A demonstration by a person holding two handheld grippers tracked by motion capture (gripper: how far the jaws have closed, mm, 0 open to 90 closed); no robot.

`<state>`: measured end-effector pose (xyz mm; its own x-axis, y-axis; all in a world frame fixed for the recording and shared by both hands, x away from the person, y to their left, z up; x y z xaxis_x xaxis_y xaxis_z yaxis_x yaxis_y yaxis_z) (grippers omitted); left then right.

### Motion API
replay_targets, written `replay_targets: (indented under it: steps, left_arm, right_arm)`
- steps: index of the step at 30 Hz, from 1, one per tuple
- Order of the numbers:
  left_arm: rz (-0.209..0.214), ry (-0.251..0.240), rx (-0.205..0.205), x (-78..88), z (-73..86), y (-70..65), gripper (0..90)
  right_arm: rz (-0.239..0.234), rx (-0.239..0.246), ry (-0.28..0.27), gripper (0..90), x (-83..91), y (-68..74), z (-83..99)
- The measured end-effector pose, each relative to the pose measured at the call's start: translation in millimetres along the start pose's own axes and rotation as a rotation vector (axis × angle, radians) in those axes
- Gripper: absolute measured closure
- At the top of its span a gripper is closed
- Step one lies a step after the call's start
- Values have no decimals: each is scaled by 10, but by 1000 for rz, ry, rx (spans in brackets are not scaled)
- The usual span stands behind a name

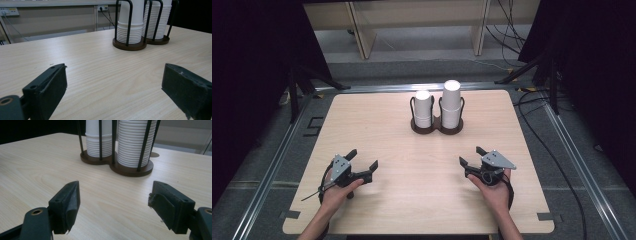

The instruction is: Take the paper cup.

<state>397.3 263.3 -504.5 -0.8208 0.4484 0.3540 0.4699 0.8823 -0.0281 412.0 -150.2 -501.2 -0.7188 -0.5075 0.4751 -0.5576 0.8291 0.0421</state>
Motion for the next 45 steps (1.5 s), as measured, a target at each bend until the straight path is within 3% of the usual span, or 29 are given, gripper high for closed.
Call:
replay_targets:
  steps: [4,7,9,10,11,12,15,16,19,25,34,40,42,45]
  left_arm:
    - [21,-20,22,-46,-19,-17,58]
    - [22,-14,0,-123,-55,-44,60]
    - [40,-8,-6,-191,-102,-63,65]
    - [56,-34,-21,-251,-142,-74,70]
    - [50,-12,-34,-272,-174,-86,70]
    - [62,-20,-51,-317,-217,-96,100]
    - [90,-13,-73,-445,-324,-129,118]
    - [101,-7,-89,-544,-373,-143,119]
    - [102,10,-100,-625,-405,-155,117]
    - [122,18,-110,-846,-484,-212,113]
    - [131,27,-143,-1179,-633,-240,66]
    - [131,37,-137,-1321,-703,-242,54]
    - [129,49,-156,-1372,-726,-249,54]
    - [149,53,-133,-1470,-740,-270,53]
  right_arm:
    - [33,23,-14,247,-7,-20,-29]
    - [-3,1,-5,250,3,-9,-63]
    - [7,-4,-19,255,13,-29,-126]
    - [12,-13,-30,260,22,-19,-181]
    - [12,-13,-30,260,22,-19,-181]
    - [-16,4,-41,264,15,-1,-255]
    - [3,19,-63,267,13,30,-356]
    - [-17,10,-64,267,3,51,-385]
    - [4,36,-71,272,-15,55,-480]
    - [-4,33,-82,274,-51,72,-647]
    - [-30,56,-101,277,-220,100,-926]
    - [-6,85,-91,283,-326,131,-1073]
    - [-9,87,-97,287,-382,147,-1128]
    - [-40,85,-107,292,-489,213,-1211]
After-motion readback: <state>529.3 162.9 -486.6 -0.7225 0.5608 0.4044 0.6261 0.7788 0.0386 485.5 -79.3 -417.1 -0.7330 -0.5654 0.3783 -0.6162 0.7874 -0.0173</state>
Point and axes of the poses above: each handheld gripper's, and its own axes: x roughly backward along the jaws, z roughly out of its underside, y roughly to its left, the point moved 4 cm from there along -x, roughly forward along the jaws, and after that the axes turned 10 degrees about y, right-handed, at the moved point
